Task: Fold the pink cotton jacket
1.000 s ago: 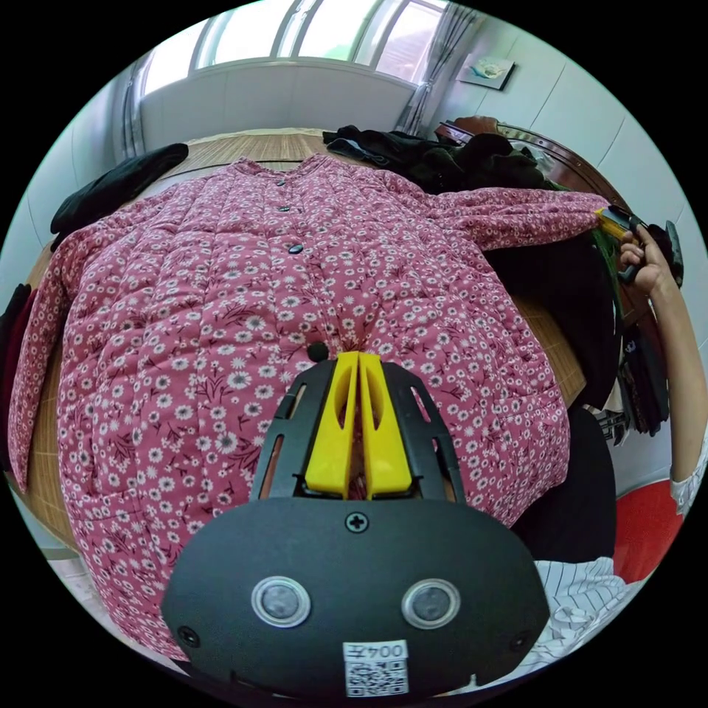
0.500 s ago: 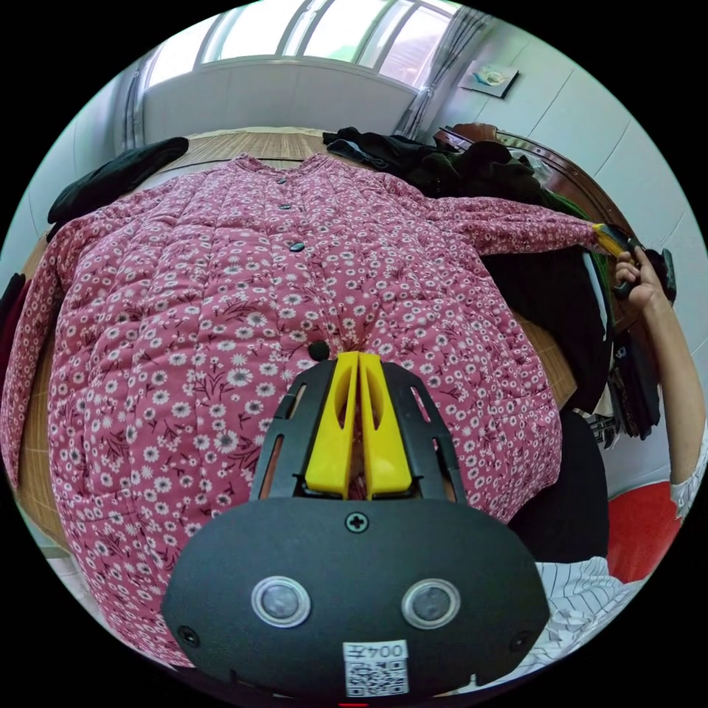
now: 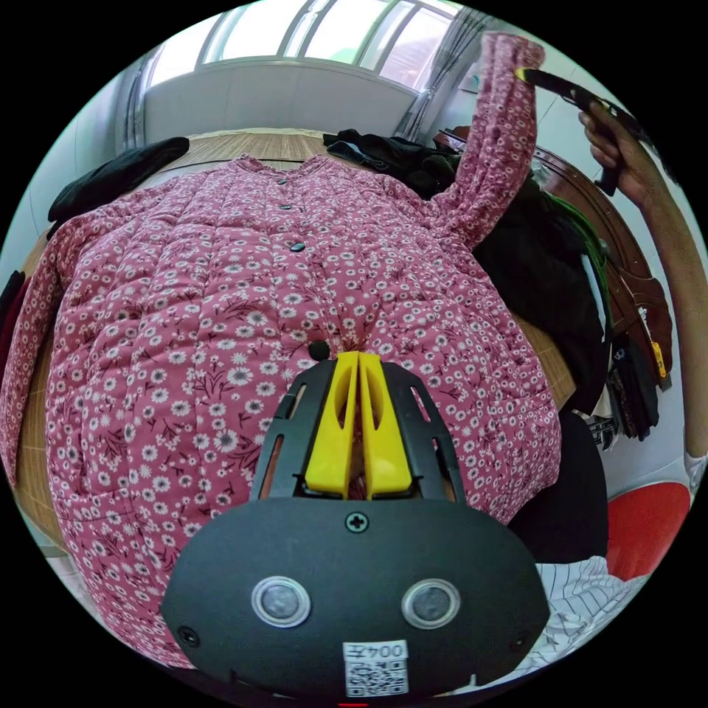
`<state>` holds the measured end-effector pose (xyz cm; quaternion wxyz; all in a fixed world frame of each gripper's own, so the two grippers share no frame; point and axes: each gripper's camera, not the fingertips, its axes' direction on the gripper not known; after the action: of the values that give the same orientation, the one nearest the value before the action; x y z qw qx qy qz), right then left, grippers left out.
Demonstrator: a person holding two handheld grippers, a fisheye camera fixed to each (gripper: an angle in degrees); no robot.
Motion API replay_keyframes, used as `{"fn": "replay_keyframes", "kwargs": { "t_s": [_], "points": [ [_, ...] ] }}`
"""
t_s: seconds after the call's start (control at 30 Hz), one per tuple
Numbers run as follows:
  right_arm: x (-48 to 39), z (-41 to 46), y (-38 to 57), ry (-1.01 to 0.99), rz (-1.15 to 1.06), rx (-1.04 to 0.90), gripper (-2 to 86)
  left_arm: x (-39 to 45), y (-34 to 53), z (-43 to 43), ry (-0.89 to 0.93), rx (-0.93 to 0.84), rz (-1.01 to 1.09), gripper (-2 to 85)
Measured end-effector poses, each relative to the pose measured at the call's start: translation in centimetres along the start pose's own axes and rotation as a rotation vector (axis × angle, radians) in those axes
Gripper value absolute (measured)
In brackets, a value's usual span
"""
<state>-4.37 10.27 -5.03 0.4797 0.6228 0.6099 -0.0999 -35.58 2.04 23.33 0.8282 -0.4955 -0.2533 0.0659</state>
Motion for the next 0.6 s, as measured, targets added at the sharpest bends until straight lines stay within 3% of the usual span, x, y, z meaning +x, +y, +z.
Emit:
{"fn": "replay_keyframes", "kwargs": {
  "t_s": [0.23,0.4,0.47,0.6],
  "points": [
    [-15.3,3.1,-3.9,-0.157,-0.178,-0.015,4.5,0.2,-1.5,-0.5,0.027,0.005,-0.013,0.0],
    [-24.2,8.3,-4.1,-0.336,-0.331,-0.224,9.5,0.9,-3.0,-0.9,0.021,0.004,-0.012,0.1],
    [-24.9,8.9,-4.1,-0.370,-0.348,-0.267,11.2,1.2,-3.6,-1.1,0.017,0.004,-0.011,0.1],
    [-20.0,6.5,-3.7,-0.461,-0.148,-0.112,11.7,1.7,-4.9,-1.4,0.015,0.004,-0.010,0.2]
  ]
}}
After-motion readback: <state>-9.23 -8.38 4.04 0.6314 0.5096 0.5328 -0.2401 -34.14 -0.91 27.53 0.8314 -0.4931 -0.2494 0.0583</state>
